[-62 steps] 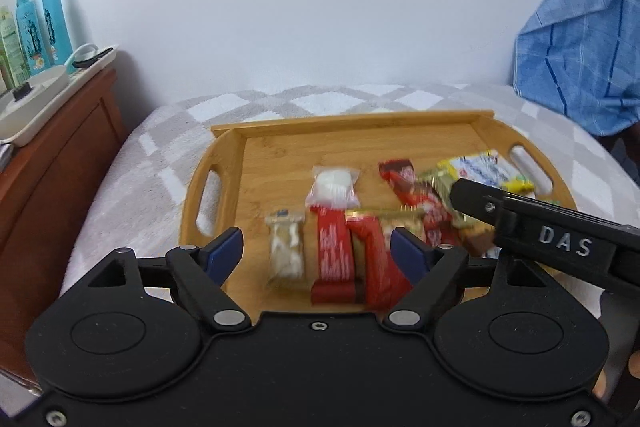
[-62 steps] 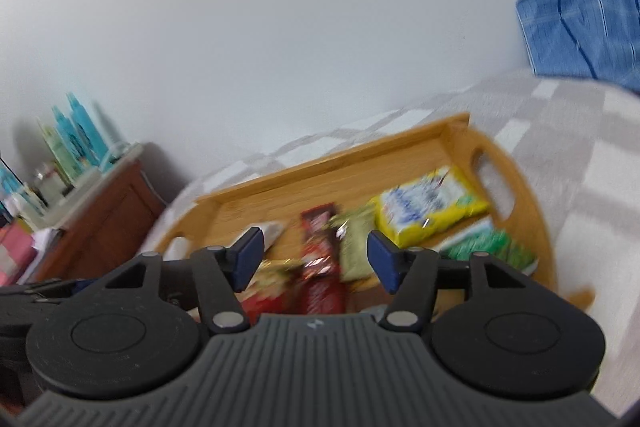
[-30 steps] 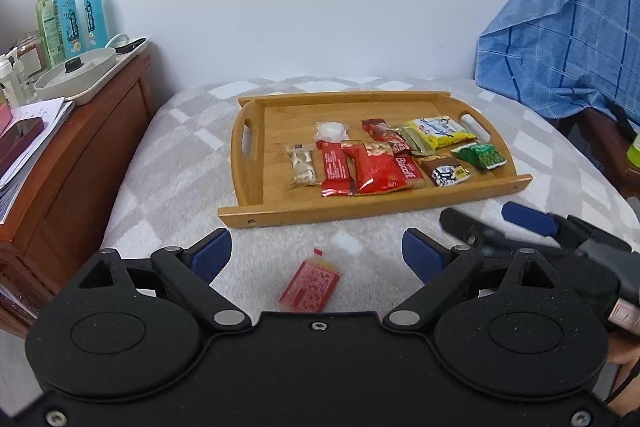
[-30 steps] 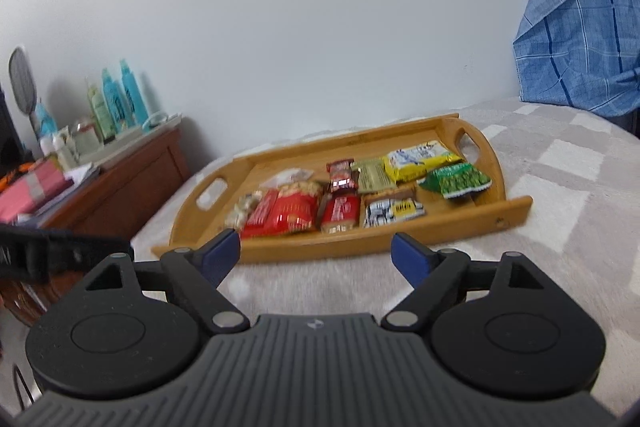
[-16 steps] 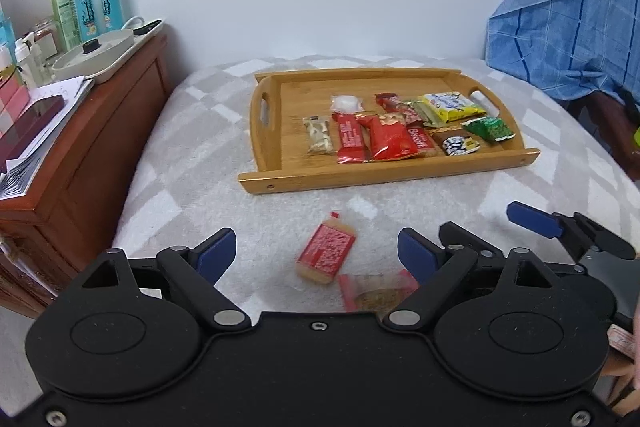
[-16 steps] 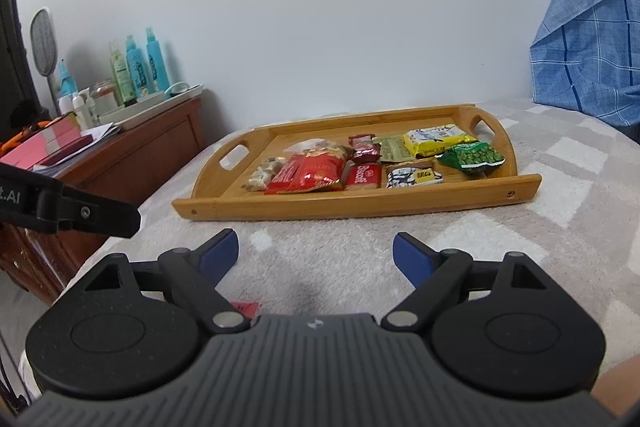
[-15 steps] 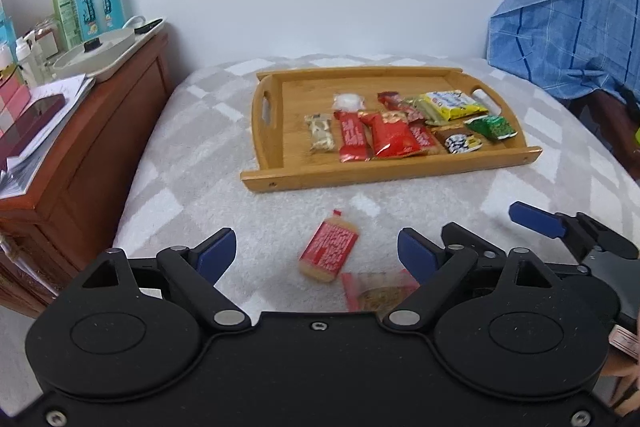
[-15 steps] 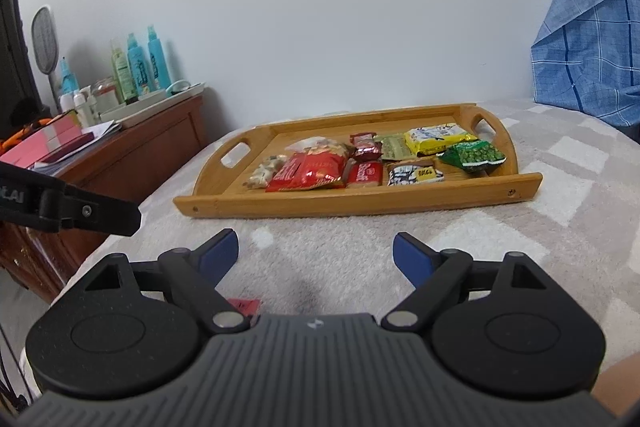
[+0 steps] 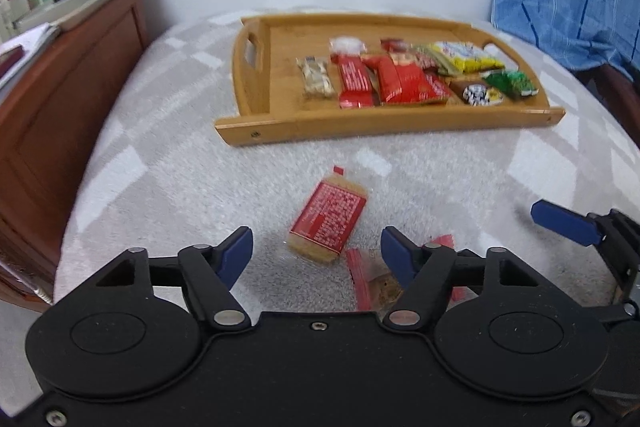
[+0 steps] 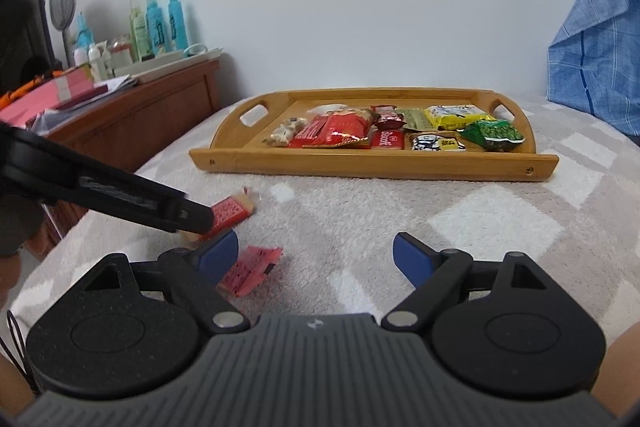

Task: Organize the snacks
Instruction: 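Move both open tools back toward the red packets beside the tray, then grasp the red-printed cake packet with the left tool while the right tool reaches the pink packet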

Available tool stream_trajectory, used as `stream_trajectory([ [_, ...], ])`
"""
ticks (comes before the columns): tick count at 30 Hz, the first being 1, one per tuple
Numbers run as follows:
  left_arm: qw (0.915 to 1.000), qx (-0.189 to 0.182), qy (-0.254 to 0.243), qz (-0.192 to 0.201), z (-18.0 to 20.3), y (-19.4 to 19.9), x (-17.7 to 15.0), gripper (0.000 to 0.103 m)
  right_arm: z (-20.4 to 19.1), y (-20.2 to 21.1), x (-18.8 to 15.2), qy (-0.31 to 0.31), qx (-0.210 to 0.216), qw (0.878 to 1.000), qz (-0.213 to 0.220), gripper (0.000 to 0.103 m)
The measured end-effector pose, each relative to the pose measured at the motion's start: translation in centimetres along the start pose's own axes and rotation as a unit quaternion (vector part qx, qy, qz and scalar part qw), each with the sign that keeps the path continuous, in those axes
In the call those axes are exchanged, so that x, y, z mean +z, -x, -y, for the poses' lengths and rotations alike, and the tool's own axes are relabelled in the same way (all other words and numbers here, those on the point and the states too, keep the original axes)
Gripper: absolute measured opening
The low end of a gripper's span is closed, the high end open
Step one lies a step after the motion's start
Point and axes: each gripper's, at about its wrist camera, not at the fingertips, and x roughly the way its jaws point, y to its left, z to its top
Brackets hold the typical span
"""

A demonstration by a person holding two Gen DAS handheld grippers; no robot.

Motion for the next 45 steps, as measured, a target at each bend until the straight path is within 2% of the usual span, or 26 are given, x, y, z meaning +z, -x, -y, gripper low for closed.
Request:
stream_trajectory([
  [13,0.9996,-0.018,-0.013,-0.020,0.1,-3.0,0.7,0.068,-0.9,-0.9,-0.4,0.021,0.003,1.000,-0.014,0.093],
  [15,0.9995,-0.019,-0.010,-0.022,0.0,-3.3,0.7,0.065,-1.2,-1.1,-0.6,0.029,0.006,0.999,-0.015,0.094],
  [18,0.9995,-0.024,-0.011,-0.018,0.2,-3.2,0.7,0.054,-1.7,-1.2,-0.7,0.041,0.013,0.999,-0.013,0.095],
  [22,0.9990,-0.037,-0.019,-0.017,0.7,-2.8,0.6,0.033,-2.4,-1.4,-0.9,0.048,0.025,0.998,-0.015,0.095],
  [29,0.9988,-0.043,-0.016,-0.015,0.8,-2.6,0.6,0.032,-3.1,-1.8,-1.1,0.051,0.042,0.998,-0.022,0.095],
  [34,0.9989,-0.042,-0.012,-0.015,0.8,-2.6,0.6,0.032,-3.0,-1.7,-1.0,0.041,0.058,0.997,-0.021,0.085],
  [37,0.9990,-0.041,-0.010,-0.015,0.8,-2.5,0.6,0.032,-2.8,-1.8,-1.0,0.038,0.057,0.997,-0.020,0.078],
  [41,0.9990,-0.042,-0.004,-0.014,0.8,-2.4,0.7,0.032,-2.4,-1.9,-0.8,0.020,0.053,0.998,-0.022,0.076],
  [45,0.9990,-0.043,-0.002,-0.012,0.9,-2.2,0.8,0.032,-1.7,-1.6,-0.7,-0.001,0.045,0.999,-0.014,0.067],
])
